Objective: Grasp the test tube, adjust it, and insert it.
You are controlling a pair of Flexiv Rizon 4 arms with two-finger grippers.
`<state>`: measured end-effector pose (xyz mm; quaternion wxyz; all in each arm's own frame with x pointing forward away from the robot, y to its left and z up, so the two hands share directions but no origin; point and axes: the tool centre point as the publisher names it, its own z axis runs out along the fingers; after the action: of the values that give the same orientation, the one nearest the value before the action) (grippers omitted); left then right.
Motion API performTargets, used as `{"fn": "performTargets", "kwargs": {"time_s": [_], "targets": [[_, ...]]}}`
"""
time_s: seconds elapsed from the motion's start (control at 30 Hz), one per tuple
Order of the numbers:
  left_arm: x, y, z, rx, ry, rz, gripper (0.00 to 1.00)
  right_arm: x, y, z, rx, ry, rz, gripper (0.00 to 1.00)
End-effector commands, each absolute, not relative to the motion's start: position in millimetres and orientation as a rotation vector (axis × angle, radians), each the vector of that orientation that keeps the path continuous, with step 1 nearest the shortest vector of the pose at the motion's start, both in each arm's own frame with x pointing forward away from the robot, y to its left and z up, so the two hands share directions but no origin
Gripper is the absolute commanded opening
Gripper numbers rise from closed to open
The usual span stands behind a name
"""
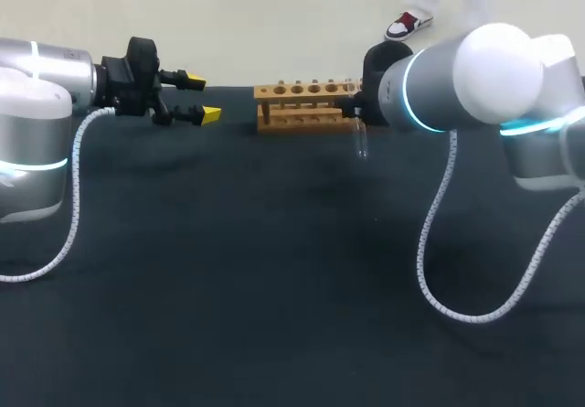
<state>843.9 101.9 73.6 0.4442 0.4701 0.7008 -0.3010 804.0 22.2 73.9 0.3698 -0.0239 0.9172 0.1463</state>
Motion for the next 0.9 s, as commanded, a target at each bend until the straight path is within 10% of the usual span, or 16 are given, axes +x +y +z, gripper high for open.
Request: {"fn": "performTargets", "kwargs": {"time_s": [0.03,0.9], "targets": [[843,102,73,1.162,1.731,-0.744,1.0,814,26,70,-0.068,2.373,0.38,0.0],[843,102,73,1.162,1.731,-0.744,1.0,824,23,45,-0.098,2.462,0.41,0.0]]}}
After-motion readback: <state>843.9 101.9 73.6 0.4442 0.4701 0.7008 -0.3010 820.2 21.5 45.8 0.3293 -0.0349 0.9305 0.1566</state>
